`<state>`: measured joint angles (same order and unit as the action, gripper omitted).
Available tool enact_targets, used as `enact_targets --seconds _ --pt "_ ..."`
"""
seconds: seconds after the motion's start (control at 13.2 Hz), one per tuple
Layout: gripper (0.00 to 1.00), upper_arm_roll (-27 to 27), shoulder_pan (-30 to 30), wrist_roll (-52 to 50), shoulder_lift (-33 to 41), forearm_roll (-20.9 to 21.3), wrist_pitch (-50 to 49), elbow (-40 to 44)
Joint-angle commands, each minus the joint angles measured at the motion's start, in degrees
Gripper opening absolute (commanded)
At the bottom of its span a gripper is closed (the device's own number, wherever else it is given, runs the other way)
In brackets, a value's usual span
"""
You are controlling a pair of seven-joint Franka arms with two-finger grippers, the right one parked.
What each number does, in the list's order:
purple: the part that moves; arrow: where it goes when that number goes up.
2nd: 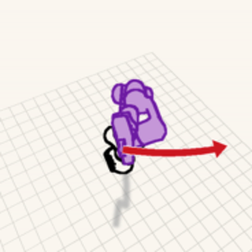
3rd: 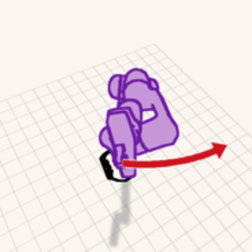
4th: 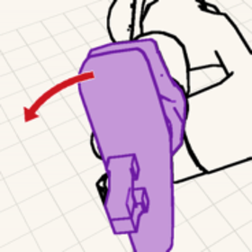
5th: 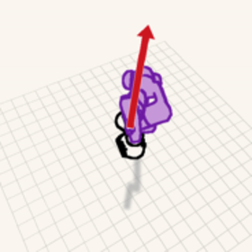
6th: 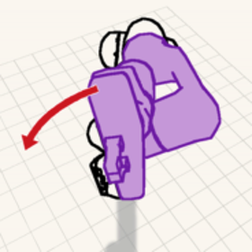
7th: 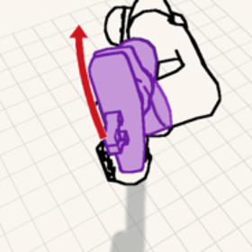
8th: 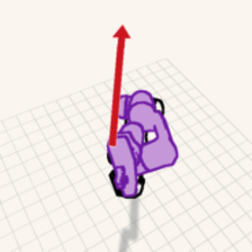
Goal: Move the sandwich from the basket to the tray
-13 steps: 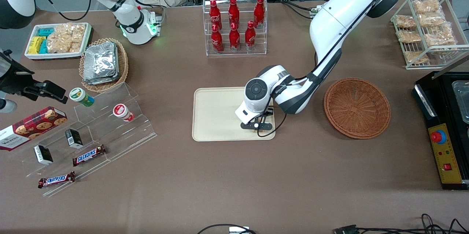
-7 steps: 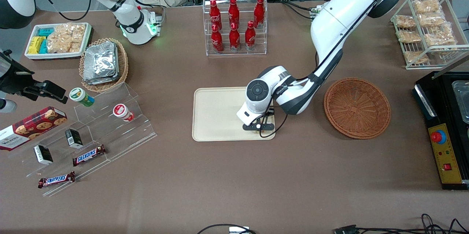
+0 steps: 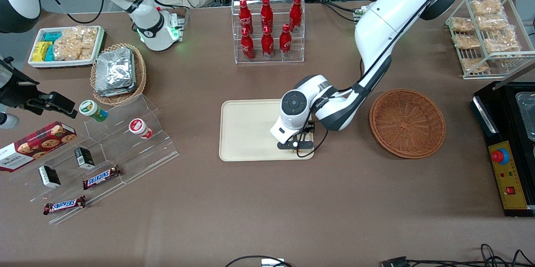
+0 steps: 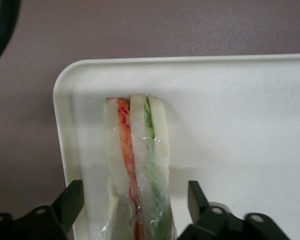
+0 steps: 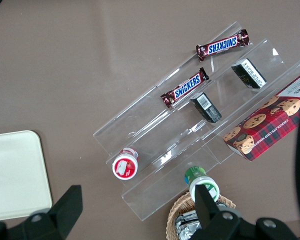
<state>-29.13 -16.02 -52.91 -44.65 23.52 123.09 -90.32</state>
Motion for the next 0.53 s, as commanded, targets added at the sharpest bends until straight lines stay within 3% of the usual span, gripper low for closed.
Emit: enact_targets --seconds 0.0,0.3,0.45 --pt "1.0 -0.5 0.4 -2.0 3.9 -0.5 -1.8 0.1" --pt "1.0 -0.2 0.5 -1.4 13.1 -6.0 -12.1 2.1" --pt "1.0 4.2 0.5 -0.6 19.6 -10.1 -16.7 2.3"
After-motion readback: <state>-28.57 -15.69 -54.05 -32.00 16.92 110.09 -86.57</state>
